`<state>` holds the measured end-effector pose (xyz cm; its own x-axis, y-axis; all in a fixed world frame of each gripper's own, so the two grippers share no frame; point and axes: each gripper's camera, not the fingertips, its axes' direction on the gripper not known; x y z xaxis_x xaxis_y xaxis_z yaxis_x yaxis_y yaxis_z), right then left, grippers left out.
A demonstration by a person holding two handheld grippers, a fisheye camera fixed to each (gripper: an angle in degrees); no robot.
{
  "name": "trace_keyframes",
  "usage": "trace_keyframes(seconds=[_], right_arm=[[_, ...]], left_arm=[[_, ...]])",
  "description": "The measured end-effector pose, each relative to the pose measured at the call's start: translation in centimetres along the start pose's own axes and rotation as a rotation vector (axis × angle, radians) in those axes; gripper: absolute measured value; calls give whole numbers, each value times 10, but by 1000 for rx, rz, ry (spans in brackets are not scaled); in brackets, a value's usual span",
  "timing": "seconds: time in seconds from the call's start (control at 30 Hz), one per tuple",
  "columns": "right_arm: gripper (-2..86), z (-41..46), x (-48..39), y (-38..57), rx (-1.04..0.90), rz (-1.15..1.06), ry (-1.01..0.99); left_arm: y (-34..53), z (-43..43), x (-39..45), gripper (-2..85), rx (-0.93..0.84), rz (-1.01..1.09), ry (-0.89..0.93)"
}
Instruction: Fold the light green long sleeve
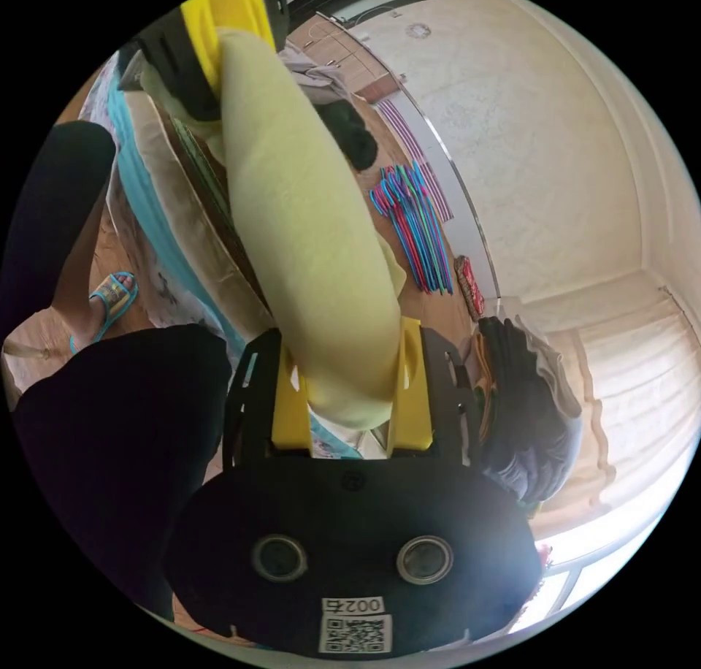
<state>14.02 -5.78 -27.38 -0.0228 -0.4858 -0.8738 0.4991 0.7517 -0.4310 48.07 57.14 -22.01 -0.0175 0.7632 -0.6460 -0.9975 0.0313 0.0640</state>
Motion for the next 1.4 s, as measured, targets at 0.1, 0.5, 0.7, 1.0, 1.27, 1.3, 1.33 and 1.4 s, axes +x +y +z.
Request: trace_keyframes(seconds=[0.1,0.5,0.7,1.0,1.27,1.3,1.33,1.4], right_arm=[[145,-5,16,-10,5,-4,-16],[137,-35,145,-50,52,-22,-156],[136,-18,264,-88,42,-30,-303],[136,-14,461,-124,48,122,-255],[135,-76,685,-77,-49,298,-15],[135,-79,699,-68,-62,312,3],[135,-85,727,-48,-91,339,37],[135,-89,767,-12,-141,367,81]], left_arm=[[3,-1,5,113,-44,20,-15],[-36,-102,-45,82,-34,129,1],[-110,-156,-116,79,-57,252,62],[-241,-267,-211,79,-15,298,-2],[-389,-426,-251,79,184,419,-34],[-415,-448,-246,80,226,451,-36],[-428,-458,-242,80,247,465,-35],[-482,-494,-218,80,323,531,-30]])
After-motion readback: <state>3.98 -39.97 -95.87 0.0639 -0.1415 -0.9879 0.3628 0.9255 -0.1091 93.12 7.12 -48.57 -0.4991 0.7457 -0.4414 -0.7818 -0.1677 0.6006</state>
